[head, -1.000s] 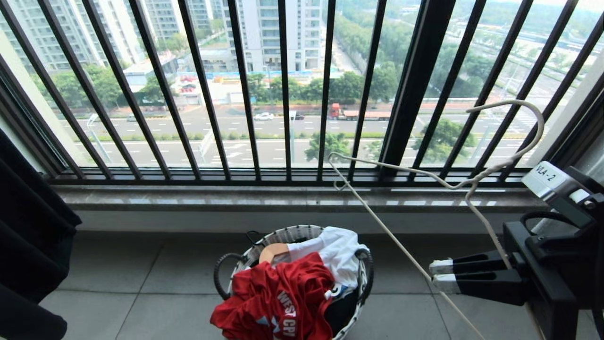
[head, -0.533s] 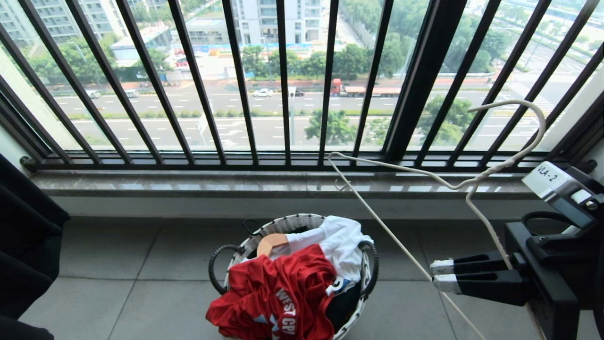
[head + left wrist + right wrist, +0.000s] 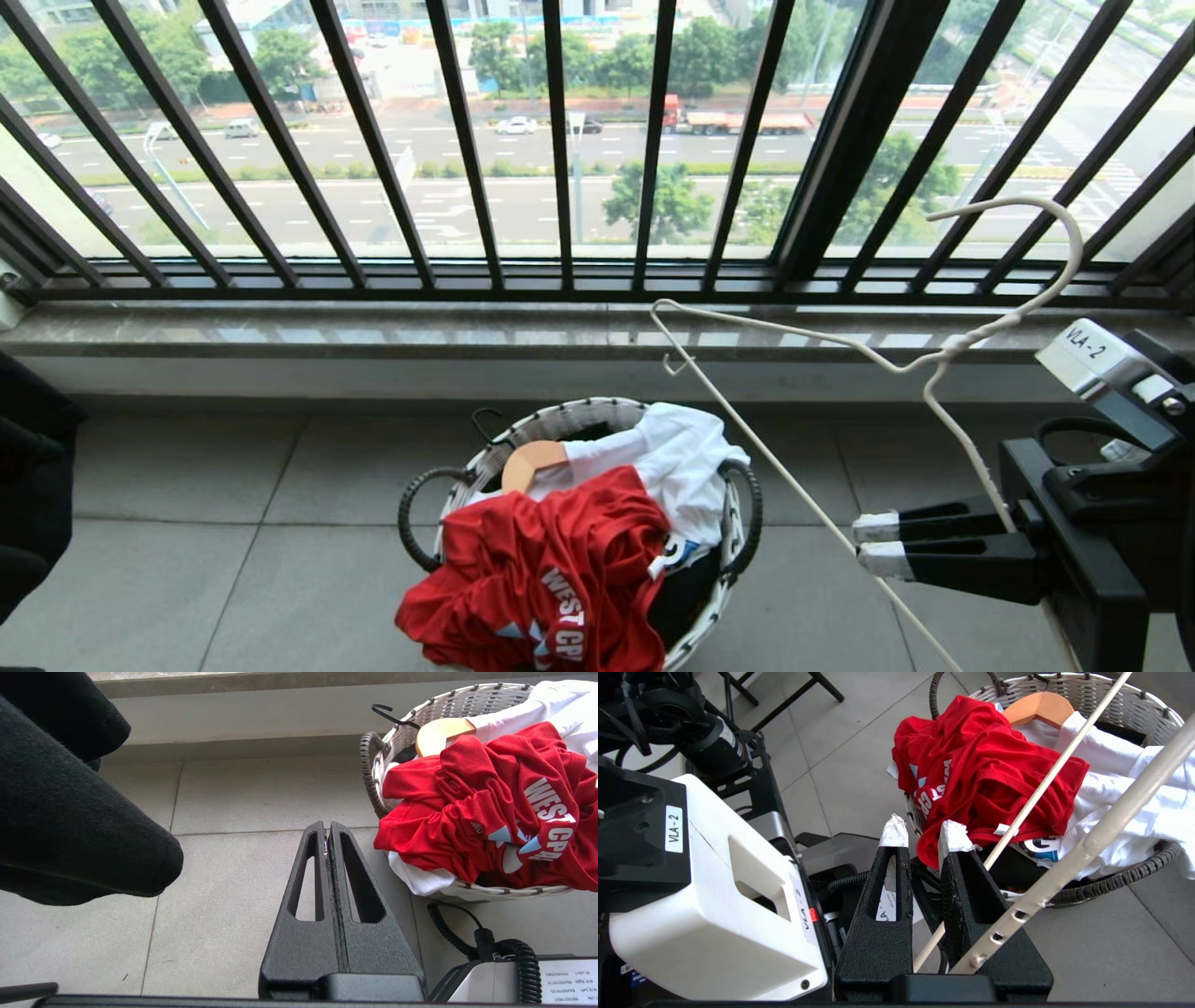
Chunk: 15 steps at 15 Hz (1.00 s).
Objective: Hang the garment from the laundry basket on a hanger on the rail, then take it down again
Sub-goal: Pick up clothes from the basket
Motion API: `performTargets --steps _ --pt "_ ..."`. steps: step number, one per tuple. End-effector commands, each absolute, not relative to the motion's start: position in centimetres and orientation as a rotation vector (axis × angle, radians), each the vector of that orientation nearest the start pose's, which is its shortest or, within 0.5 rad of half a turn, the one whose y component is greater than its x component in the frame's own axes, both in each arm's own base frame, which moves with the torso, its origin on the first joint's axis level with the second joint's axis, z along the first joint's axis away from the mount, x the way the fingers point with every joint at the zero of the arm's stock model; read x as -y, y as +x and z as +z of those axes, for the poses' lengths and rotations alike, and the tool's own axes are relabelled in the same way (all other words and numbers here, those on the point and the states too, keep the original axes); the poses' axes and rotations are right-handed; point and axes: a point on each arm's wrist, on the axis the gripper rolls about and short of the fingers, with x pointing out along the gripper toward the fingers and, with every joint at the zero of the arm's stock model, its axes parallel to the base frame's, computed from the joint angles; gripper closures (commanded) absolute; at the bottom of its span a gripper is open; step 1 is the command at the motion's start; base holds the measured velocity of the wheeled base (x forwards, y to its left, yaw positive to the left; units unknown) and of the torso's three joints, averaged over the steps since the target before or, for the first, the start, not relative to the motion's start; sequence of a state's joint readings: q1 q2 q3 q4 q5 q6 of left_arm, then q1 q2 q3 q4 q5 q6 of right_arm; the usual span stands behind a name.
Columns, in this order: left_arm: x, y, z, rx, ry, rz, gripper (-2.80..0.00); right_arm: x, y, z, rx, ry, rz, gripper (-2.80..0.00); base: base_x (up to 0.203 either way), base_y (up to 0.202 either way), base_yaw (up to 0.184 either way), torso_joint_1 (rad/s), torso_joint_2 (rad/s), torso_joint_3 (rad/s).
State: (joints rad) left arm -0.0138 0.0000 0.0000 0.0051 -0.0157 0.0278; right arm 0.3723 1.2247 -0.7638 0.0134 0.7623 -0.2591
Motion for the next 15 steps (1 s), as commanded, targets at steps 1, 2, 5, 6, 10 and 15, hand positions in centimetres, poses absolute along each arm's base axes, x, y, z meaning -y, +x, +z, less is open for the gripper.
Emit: performTargets --steps 1,2,5,6,10,15 --pt "0.00 -2.28 7.50 -0.004 0.028 -0.029 0.00 -7.75 15.54 22.88 -0.338 -0.130 1.172 0.00 0.000 0.000 0.000 0.002 0.00 -0.193" --pt "0.01 -2.27 7.50 -0.006 0.028 -0.030 0.00 -7.75 15.54 22.88 -0.338 -0.130 1.172 0.00 0.000 0.000 0.000 0.007 0.00 -0.193" --pt "0.00 -2.28 7.50 -0.004 0.028 -0.029 0.00 -7.74 15.50 22.87 -0.337 -0.132 1.172 0.00 0.000 0.000 0.000 0.005 0.00 -0.201" --pt "0.01 -2.28 7.50 -0.004 0.028 -0.031 0.00 -7.74 15.50 22.87 -0.337 -0.132 1.172 0.00 0.000 0.000 0.000 0.006 0.00 -0.193" --pt "0.00 -2.28 7.50 -0.005 0.028 -0.029 0.00 -7.77 15.58 22.83 -0.341 -0.130 1.172 0.00 0.000 0.000 0.000 0.003 0.00 -0.106" --pt "0.01 -2.28 7.50 -0.004 0.029 -0.031 0.00 -8.11 16.07 22.44 -0.363 -0.123 1.183 0.00 0.000 0.000 0.000 0.000 0.00 0.000"
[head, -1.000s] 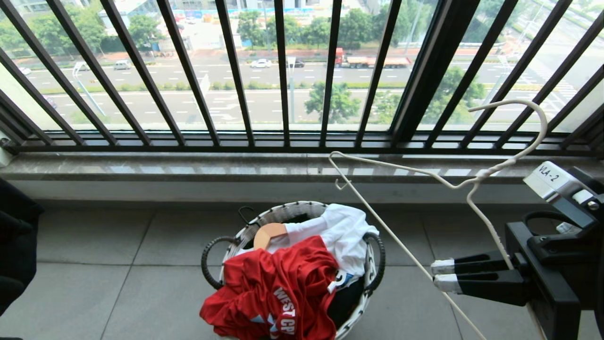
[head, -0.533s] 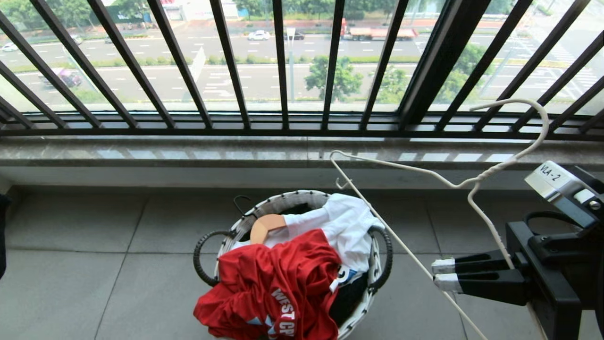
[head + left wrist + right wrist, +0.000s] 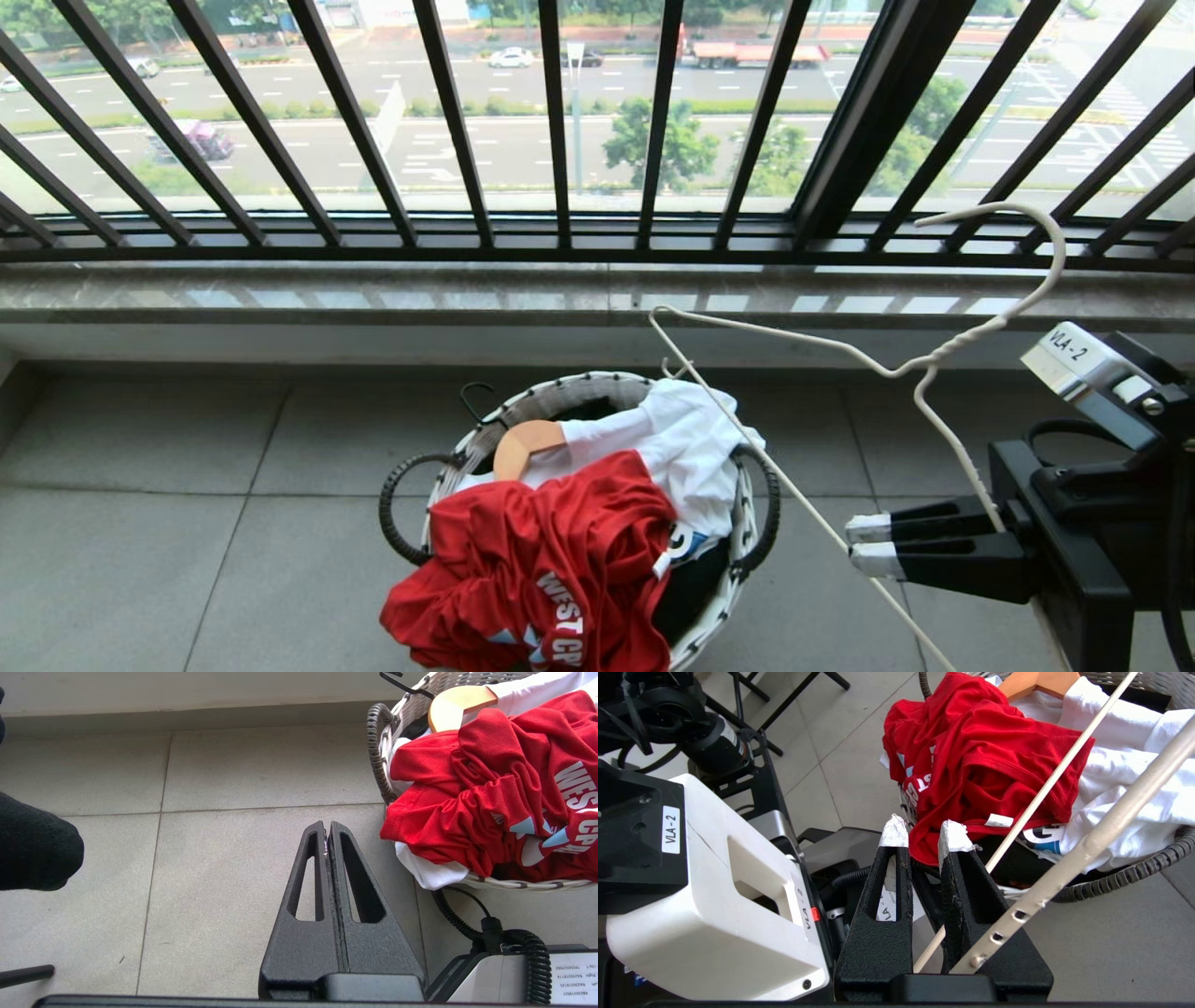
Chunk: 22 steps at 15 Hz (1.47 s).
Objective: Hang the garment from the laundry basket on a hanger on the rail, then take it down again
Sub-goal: Pick up clothes from the basket
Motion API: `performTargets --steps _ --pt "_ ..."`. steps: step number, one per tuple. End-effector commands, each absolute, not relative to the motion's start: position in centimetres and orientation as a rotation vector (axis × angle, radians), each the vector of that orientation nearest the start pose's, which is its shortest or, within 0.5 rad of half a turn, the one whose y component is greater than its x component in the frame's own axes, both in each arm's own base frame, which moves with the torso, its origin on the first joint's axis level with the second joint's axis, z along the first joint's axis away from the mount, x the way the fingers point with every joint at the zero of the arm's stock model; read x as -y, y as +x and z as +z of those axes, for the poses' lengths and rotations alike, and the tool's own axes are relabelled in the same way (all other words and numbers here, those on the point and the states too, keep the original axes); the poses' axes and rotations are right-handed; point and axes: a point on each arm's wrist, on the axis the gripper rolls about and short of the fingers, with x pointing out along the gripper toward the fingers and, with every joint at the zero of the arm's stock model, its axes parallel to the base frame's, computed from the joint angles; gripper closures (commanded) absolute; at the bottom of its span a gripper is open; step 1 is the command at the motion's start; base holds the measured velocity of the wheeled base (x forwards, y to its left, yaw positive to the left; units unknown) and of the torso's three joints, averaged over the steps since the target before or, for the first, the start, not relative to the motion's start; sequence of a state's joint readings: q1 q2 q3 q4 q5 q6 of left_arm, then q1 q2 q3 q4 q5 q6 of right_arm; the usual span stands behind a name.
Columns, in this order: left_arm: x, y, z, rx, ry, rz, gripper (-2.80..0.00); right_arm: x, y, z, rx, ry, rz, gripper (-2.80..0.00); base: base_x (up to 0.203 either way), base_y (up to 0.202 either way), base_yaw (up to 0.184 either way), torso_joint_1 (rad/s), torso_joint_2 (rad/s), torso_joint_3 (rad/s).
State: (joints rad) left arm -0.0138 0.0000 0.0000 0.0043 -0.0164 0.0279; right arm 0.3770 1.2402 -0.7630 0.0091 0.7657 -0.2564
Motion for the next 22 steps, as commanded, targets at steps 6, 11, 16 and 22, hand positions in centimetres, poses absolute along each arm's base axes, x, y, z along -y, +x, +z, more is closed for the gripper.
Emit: performTargets --steps 6,11,16,22 --pt "0.0 -2.4 7.9 0.016 0.037 -0.032 0.00 -8.9 17.6 21.2 -0.432 -0.110 1.193 0.00 0.000 0.000 0.000 0.000 0.00 0.000" --pt "0.1 -1.0 15.5 -0.017 0.017 -0.087 0.00 -8.9 17.8 21.2 -0.435 -0.110 1.191 0.00 0.000 0.000 0.000 0.000 0.00 0.000" --pt "1.6 9.1 22.4 -0.312 -0.019 -0.385 0.00 -8.3 18.0 21.9 -0.382 -0.108 1.153 0.00 0.000 0.000 0.000 0.000 0.00 0.000" --pt "11.5 21.7 20.6 -0.709 0.018 -0.736 0.00 -7.3 19.0 23.8 -0.291 0.020 1.046 0.00 0.000 0.000 0.000 0.000 0.00 0.000"
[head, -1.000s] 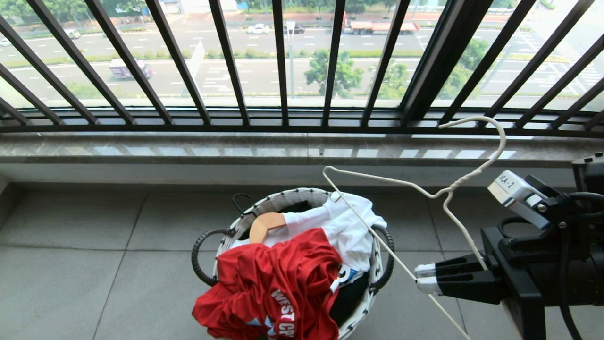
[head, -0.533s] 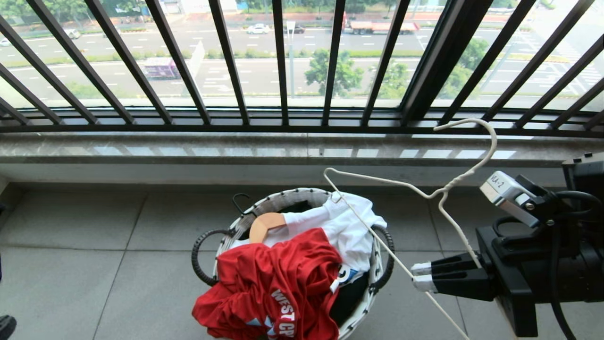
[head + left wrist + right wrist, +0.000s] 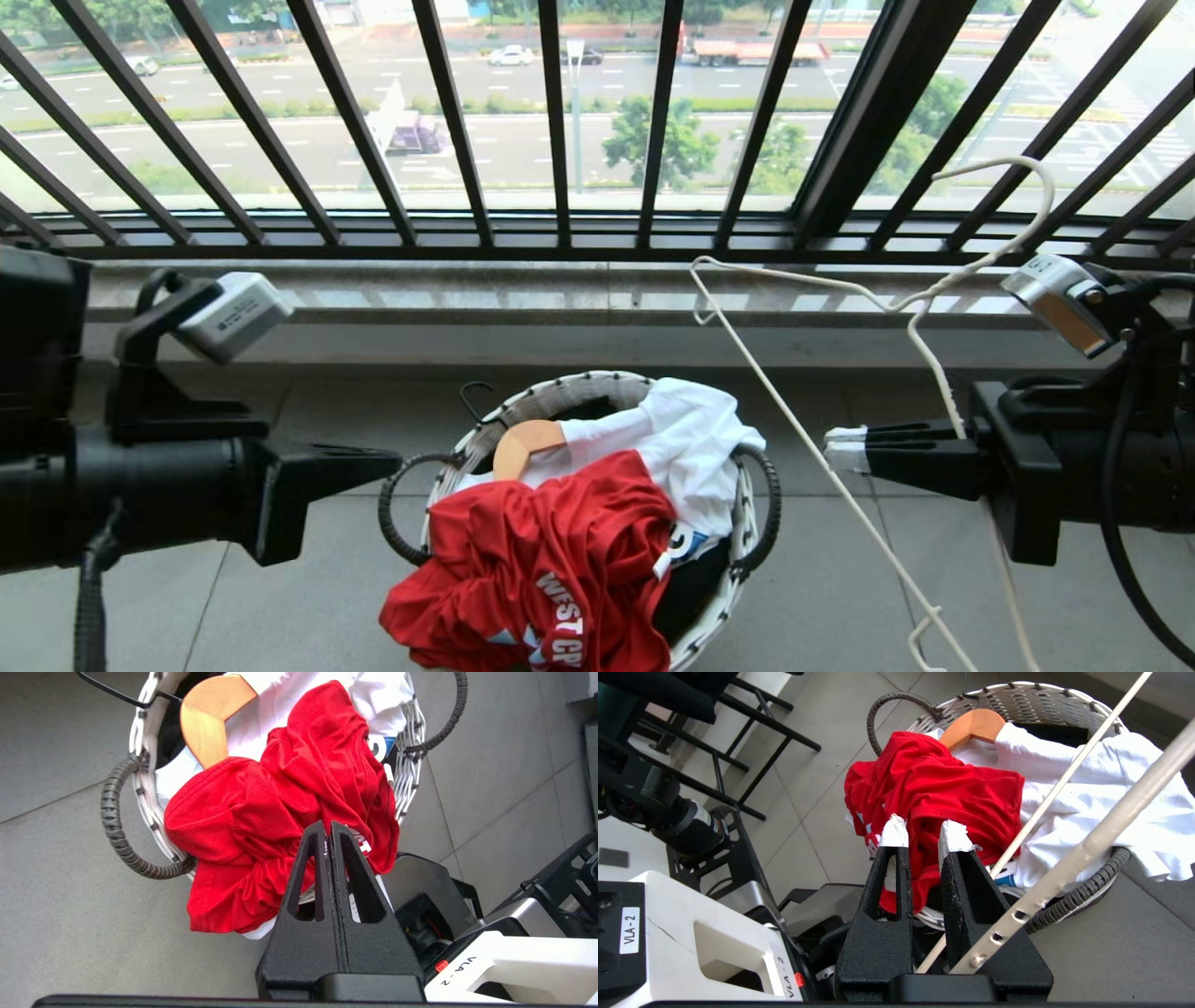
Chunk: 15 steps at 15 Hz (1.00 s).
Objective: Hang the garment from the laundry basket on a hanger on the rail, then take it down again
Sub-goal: Pick up clothes from the basket
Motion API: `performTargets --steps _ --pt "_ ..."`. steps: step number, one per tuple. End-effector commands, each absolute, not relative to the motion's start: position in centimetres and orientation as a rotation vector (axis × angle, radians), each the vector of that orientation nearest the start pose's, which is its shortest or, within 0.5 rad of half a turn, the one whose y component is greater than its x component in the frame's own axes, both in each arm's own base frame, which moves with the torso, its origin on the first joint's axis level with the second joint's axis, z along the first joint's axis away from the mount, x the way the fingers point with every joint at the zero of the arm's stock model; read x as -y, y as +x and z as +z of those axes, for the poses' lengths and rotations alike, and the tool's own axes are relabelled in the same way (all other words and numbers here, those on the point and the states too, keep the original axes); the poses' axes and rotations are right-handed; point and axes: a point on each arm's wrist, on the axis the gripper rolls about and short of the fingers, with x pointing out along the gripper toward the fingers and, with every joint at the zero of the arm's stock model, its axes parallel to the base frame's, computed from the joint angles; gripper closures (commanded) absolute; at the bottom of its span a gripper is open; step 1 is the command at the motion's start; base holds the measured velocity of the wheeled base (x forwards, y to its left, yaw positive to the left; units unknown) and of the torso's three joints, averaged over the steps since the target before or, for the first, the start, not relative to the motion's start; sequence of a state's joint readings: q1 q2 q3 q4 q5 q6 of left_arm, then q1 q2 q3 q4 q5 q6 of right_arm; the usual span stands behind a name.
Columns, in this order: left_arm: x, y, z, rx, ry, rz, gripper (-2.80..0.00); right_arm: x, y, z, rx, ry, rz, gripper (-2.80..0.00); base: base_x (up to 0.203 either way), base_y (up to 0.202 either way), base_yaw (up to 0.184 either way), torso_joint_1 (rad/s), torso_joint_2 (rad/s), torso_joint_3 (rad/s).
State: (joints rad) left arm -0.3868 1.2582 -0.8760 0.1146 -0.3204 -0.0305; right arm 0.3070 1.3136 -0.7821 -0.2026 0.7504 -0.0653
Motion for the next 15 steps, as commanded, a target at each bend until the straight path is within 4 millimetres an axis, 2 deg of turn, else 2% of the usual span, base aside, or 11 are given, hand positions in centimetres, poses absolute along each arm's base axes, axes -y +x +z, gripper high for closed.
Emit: performTargets --steps 1,3,4,8,11,15 --pt "12.9 23.0 19.5 -0.759 0.031 -0.751 0.00 -7.3 19.1 23.8 -0.291 0.026 1.041 0.00 0.000 0.000 0.000 0.000 0.00 0.000" --pt "15.1 24.9 18.2 -0.801 0.046 -0.774 0.00 -7.1 19.1 23.9 -0.289 0.028 1.033 0.00 0.000 0.000 0.000 0.000 0.00 0.000" --pt "16.2 25.3 17.8 -0.813 0.054 -0.792 -2.80 -7.1 19.2 23.9 -0.291 0.028 1.033 0.00 0.000 0.000 0.000 0.000 0.00 0.000" --pt "18.6 25.7 16.9 -0.846 0.042 -0.736 -2.80 -7.2 19.5 23.6 -0.304 0.032 1.033 0.00 0.000 0.000 0.000 0.000 0.00 0.000" --pt "20.6 25.6 15.6 -0.796 0.080 -0.667 -2.80 -7.3 19.7 23.3 -0.316 0.034 1.032 0.00 0.000 0.000 0.000 0.000 0.00 0.000" --pt "21.4 25.3 15.0 -0.783 0.103 -0.650 -2.80 -7.3 19.8 23.2 -0.321 0.035 1.032 0.00 0.000 0.000 0.000 0.000 0.00 0.000"
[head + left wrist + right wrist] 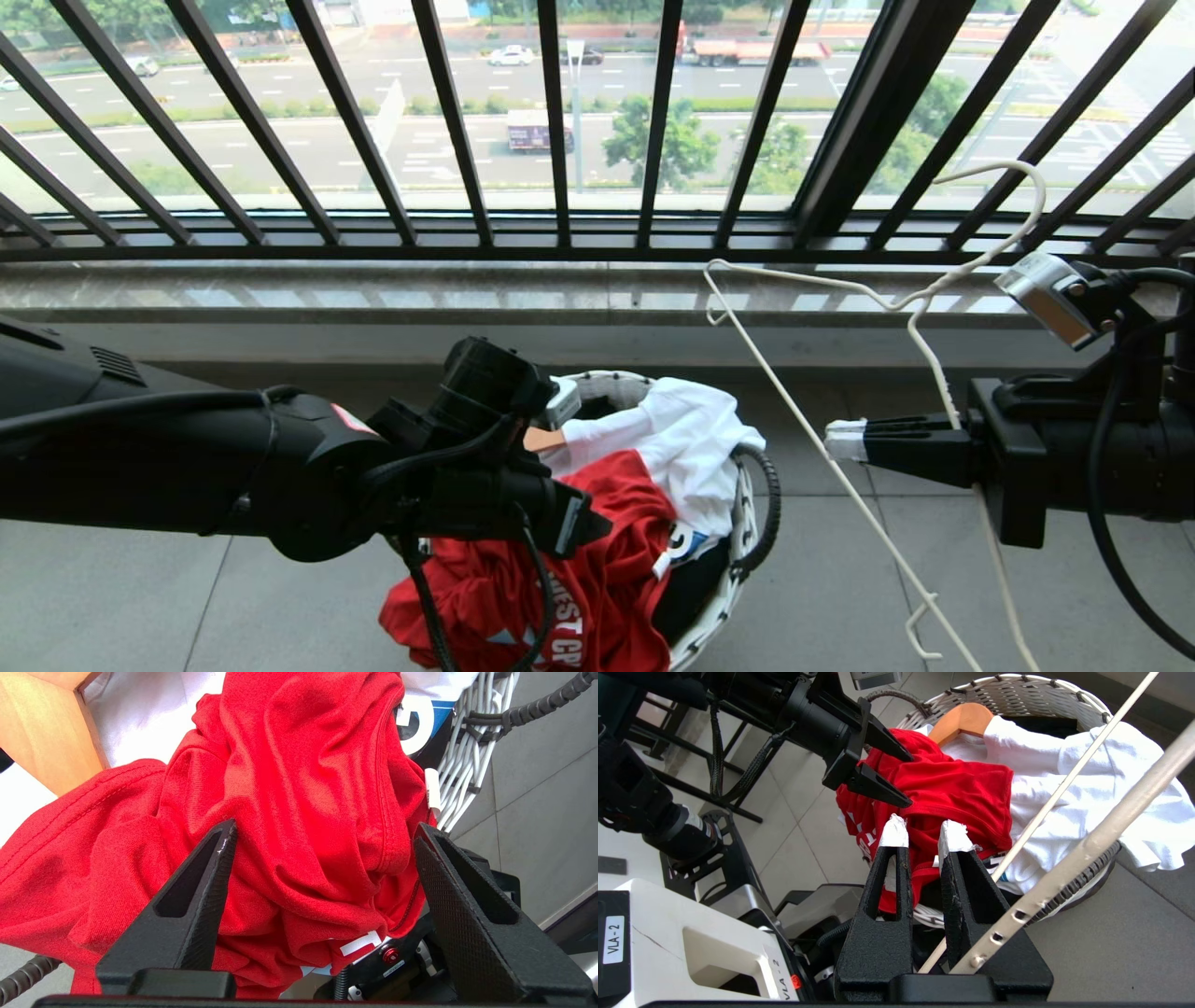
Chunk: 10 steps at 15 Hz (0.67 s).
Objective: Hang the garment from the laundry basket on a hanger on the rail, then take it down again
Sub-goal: Pick up clothes from the basket
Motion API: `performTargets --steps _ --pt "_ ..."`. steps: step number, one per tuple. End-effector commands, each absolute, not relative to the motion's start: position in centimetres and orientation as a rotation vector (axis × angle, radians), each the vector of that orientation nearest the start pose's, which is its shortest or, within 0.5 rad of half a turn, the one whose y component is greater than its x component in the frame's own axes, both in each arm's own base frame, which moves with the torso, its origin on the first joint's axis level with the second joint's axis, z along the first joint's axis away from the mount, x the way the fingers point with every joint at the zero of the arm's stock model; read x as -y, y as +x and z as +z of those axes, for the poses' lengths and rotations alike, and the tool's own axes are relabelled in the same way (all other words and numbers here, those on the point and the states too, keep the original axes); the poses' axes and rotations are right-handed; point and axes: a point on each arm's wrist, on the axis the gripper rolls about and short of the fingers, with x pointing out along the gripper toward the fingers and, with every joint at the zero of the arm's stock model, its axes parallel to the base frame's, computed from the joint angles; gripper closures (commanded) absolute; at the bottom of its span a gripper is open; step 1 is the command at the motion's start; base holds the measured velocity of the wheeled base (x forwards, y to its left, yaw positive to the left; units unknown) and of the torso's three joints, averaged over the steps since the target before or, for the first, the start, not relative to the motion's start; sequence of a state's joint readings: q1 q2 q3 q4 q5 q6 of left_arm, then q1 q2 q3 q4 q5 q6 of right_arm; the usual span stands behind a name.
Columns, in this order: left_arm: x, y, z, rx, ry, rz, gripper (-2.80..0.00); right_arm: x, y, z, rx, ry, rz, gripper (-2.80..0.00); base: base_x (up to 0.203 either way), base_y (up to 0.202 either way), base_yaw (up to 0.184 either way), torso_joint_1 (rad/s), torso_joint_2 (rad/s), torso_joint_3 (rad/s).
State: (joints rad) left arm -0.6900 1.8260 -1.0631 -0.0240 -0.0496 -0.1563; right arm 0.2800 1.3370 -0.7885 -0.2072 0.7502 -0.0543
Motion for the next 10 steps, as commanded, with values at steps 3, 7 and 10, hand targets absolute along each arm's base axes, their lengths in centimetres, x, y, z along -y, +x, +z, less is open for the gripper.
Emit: performTargets --steps 3,7,10 --pt "21.7 25.3 13.7 -0.790 0.137 -0.627 0.00 -7.3 19.8 23.3 -0.316 0.034 1.032 0.00 0.000 0.000 0.000 0.000 0.00 0.000" --pt "21.9 25.3 13.0 -0.781 0.176 -0.625 0.00 -7.3 19.7 23.4 -0.313 0.033 1.033 0.00 0.000 0.000 0.000 0.000 0.00 0.000" --pt "21.7 25.2 13.4 -0.763 0.188 -0.606 0.00 -7.2 19.6 23.5 -0.308 0.032 1.033 0.00 0.000 0.000 0.000 0.000 0.00 0.000"
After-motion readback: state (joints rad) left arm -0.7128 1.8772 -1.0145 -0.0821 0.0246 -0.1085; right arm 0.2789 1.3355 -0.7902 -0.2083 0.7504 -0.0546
